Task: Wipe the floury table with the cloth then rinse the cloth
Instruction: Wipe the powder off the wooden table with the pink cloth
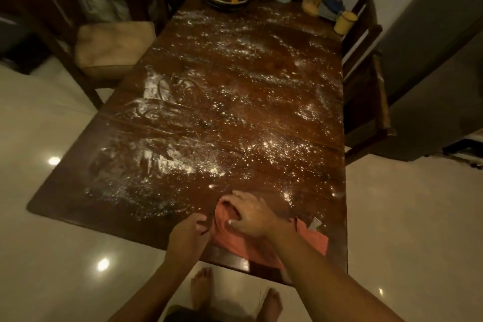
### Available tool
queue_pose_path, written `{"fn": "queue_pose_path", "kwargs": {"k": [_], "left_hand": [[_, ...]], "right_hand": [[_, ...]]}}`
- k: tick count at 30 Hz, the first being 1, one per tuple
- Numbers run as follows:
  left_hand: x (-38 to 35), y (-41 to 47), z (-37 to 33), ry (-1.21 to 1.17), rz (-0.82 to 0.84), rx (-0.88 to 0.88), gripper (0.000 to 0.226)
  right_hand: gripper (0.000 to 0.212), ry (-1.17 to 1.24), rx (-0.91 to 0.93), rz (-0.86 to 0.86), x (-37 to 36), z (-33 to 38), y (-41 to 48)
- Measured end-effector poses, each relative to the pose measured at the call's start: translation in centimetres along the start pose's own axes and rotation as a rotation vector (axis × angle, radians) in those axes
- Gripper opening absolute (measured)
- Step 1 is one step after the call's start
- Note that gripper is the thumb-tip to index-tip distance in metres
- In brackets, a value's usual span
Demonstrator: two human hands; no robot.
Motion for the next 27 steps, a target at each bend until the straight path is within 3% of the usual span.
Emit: {"fn": "queue_pose_path", "kwargs": {"k": [5, 8, 11, 14, 17, 21, 24, 27], "left_hand": [[-1.5, -2.3, -0.6, -0.146, -0.045, 0.007, 0.047], [-3.2, -3.1, -0.8, -0.124, -0.106, 0.012, 0.034], [-4.0, -3.5, -1.8, -0.224, -0.133, 0.057, 0.012], [-4.5, -4.6, -2.8, -0.435, -0.171, 0.098, 0.012], [-4.8, -6.5, -5.0, -0.544, -0.155, -0.005, 0.012], [-6.5, -7.9, -9.0, -0.506, -0.119, -0.170, 0.005], [-9.3, -7.7, -11.4, -0.376, -0.032, -0.174, 0.026], [-12.5, -7.3, -13.2, -0.179, 0.032, -0.170, 0.020]], "right_hand": [[0.072, -0.056, -0.010, 0.006, 0.1, 0.7, 0.9], [0.047, -0.125, 0.060, 0.052, -0.1, 0.2, 0.6], [0.026, -0.009, 0.134, 0.045, 0.3, -0.8, 0.2], [0.019, 0.135, 0.207, 0.030, 1.0, -2.3, -0.6], [0.017, 0.181, 0.290, 0.001, 2.4, -4.0, -2.5], [0.017, 0.216, 0.332, -0.047, 4.3, -7.5, -5.4], [0.020, 0.213, 0.269, -0.068, 4.4, -10.6, -7.8], [0.025, 0.143, 0.194, -0.074, 3.7, -13.9, -10.0]]}}
Point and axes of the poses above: each hand's wrist, its own y-axis towards the middle knuckle, its own x-axis out of the back of the hand, z = x × y, the point moved 3 cm from there along y, towards the middle knuckle, and after that the axes turned 8 degrees about z, right-handed, at the moved point
